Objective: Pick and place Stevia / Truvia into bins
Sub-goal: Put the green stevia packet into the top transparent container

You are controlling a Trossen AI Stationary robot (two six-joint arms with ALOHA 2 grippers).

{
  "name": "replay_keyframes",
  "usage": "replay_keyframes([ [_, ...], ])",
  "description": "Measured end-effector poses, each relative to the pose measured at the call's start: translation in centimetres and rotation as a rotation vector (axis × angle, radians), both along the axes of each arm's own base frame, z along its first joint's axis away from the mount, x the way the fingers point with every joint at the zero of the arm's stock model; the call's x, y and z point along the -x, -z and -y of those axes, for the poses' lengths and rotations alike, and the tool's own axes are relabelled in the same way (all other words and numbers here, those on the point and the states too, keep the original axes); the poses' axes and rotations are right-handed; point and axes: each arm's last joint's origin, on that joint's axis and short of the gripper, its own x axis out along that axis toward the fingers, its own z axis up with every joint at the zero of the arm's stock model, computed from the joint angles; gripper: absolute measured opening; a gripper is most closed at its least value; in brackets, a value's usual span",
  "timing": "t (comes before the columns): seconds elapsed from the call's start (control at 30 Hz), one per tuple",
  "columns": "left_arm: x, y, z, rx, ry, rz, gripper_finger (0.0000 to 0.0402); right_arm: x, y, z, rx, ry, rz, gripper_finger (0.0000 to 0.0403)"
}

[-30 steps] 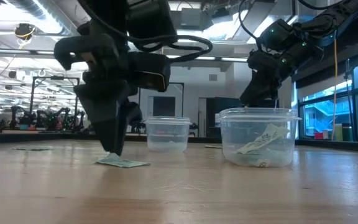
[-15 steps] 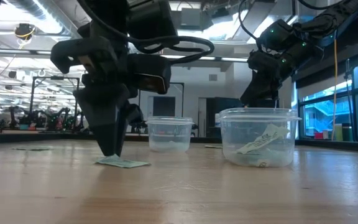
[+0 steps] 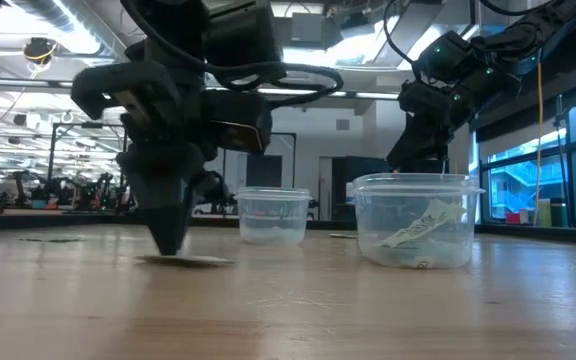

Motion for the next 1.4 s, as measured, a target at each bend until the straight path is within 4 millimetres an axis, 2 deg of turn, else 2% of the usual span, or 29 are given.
replay_keyframes([
  [0.17, 0.7, -0.6, -0.1, 0.035, 0.025, -0.041, 0.0002, 0.0, 0.0, 0.0, 0.0, 0.0, 0.0, 0.0116],
  [0.43, 1.5, -5.6, -2.1, -0.004, 0.015, 0.125, 0.0002, 0.0, 0.0, 0.0, 0.001, 0.0, 0.0, 0.0117],
  [0.7, 1.9, -9.1, -6.5, -0.3, -0.139, 0.306, 0.0002, 0.0, 0.0, 0.0, -0.005, 0.004, 0.003, 0.0116],
  [0.87, 1.1, -9.5, -9.2, -0.329, -0.24, 0.389, 0.0002, 0.0, -0.1, 0.0, 0.002, 0.002, 0.007, 0.0116],
  [0.97, 1.0, -8.9, -10.2, -0.331, -0.265, 0.354, 0.0002, 0.0, -0.1, 0.0, 0.002, 0.002, 0.006, 0.0116],
  [1.1, 1.0, -7.8, -10.8, -0.285, -0.256, 0.292, 0.0002, 0.0, -0.1, 0.0, 0.004, 0.0, 0.006, 0.0117],
  [1.4, 0.4, -5.9, -11.0, -0.301, -0.258, 0.238, 0.0006, -0.1, -0.2, 0.1, 0.013, 0.0, 0.018, 0.0116],
])
